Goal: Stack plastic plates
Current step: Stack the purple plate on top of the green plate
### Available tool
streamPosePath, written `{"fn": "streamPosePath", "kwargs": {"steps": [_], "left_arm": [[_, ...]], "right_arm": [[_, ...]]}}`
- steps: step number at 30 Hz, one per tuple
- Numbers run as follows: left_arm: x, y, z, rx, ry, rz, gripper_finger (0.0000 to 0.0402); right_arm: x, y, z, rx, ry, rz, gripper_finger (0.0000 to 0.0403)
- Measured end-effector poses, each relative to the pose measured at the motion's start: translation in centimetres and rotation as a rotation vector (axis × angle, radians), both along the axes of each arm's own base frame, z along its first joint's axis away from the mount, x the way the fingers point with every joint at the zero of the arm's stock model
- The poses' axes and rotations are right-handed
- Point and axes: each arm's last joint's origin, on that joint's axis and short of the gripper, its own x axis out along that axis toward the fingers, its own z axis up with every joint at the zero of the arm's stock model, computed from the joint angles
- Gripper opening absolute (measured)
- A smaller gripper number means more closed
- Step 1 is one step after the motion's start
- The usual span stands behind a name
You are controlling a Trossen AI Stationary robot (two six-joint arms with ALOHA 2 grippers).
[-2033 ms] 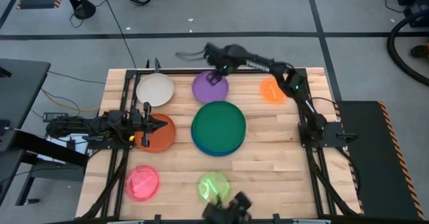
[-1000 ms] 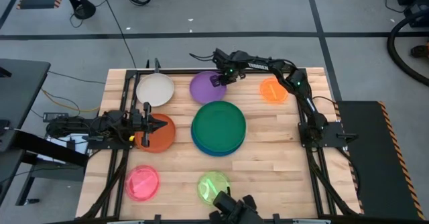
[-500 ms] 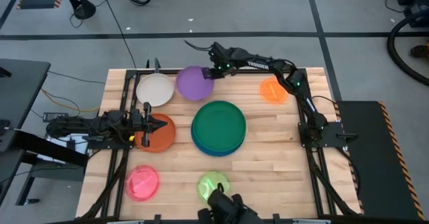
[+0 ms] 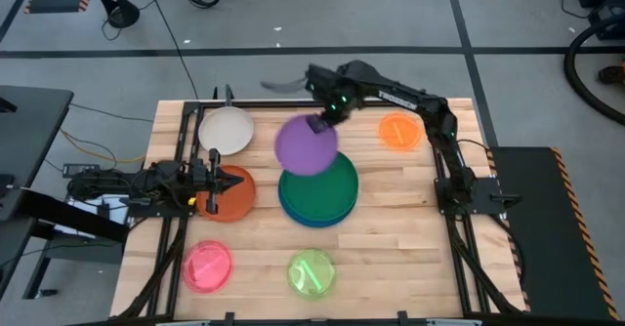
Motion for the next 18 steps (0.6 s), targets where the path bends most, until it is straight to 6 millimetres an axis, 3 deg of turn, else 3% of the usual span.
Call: {"fn": "streamPosePath", "kwargs": {"steps": [4,9,14,18], "left_arm": [[0.0,0.0,0.0,0.000,0.000,0.000,0.0011],[0.0,0.0,0.0,0.000,0.000,0.000,0.0011],[0.0,0.0,0.0,0.000,0.000,0.000,0.0011],[0.0,0.0,0.0,0.000,-0.001,0.000,0.0011]], "right_arm": [[0.2,4.0,-0.2,-0.008,0.054,0.042,0.0013],[1.2,7.6,-2.4,-0.004,0.096,0.106,0.0013],[0.5,9.3,-4.9,-0.014,0.109,0.139,0.0013],[-2.4,9.3,-4.8,-0.024,-0.006,0.066,0.0013]]}}
